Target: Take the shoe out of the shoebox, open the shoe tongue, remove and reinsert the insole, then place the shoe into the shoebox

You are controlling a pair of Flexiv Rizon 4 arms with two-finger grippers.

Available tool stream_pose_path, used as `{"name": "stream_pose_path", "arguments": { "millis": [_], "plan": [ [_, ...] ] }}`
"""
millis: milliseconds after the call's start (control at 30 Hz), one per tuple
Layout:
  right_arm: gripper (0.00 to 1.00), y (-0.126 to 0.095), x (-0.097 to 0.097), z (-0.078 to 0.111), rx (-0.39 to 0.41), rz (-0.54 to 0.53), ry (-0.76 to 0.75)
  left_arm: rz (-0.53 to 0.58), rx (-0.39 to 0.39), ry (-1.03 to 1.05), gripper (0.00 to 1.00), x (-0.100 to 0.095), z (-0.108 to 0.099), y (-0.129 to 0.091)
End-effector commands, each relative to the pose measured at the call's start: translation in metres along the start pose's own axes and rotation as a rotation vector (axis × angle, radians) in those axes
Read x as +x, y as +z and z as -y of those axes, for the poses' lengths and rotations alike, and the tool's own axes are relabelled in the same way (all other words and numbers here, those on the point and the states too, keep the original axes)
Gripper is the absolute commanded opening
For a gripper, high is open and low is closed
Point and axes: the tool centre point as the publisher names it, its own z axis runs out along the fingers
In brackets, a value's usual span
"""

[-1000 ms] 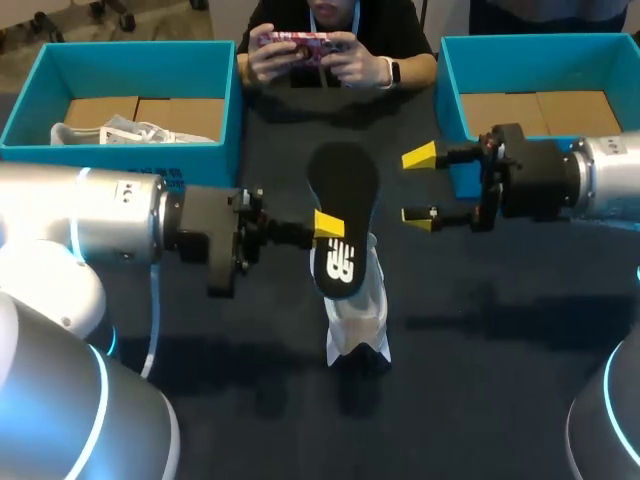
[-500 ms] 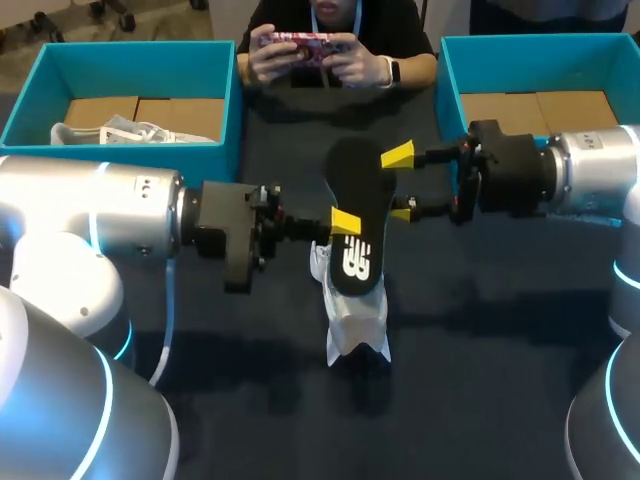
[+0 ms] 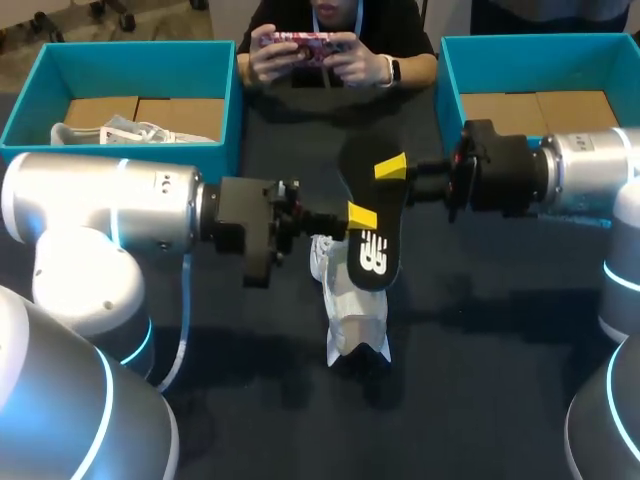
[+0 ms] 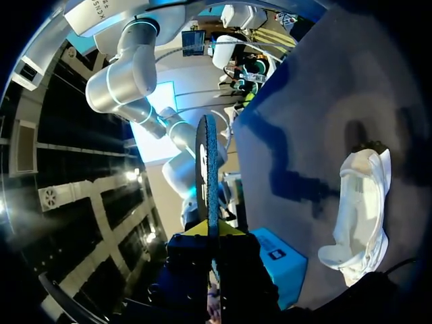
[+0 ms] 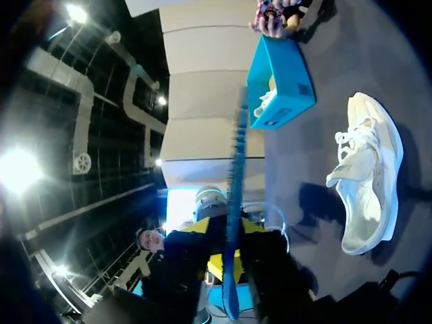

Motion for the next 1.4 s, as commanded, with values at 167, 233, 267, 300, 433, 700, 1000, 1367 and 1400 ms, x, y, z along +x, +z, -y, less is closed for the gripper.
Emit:
{"name": "stream_pose_path", "arguments": {
  "millis": [167,233,267,300,433,700,1000,1367,1400],
  "plan": [
    [0.0,-0.003,-0.001,0.002,-0.011,-0.001,-0.001,-0.01,-0.011,-0.011,0.0,0.004,0.001,0.001],
    [0.0,-0.003,-0.002,0.001,-0.008,-0.003,-0.001,-0.016,-0.011,-0.012,0.0,0.005,0.002,0.001],
    [0.0,-0.003,-0.003,0.001,-0.008,-0.003,0.0,-0.022,-0.009,-0.018,0.0,0.005,0.002,0.0],
    [0.0,-0.004,-0.003,0.001,-0.007,-0.003,0.0,-0.025,-0.007,-0.019,0.36,0.005,0.002,-0.001],
    [0.0,-0.007,-0.007,0.0,-0.007,-0.003,0.009,-0.054,0.014,-0.035,1.0,0.007,-0.002,-0.01],
    [0.0,-0.016,-0.013,-0.001,-0.011,0.007,0.036,-0.114,0.02,-0.064,1.0,0.014,-0.012,-0.029],
    [0.0,-0.019,-0.023,-0.003,-0.004,-0.001,0.061,-0.293,0.081,-0.122,1.0,0.016,-0.023,-0.045],
    [0.0,-0.013,-0.03,-0.005,0.007,0.012,0.072,-0.586,0.018,-0.308,1.0,-0.004,-0.035,-0.032],
    [0.0,-0.013,-0.031,-0.005,0.008,0.012,0.071,-0.586,0.018,-0.308,1.0,-0.004,-0.035,-0.032]
  ]
}}
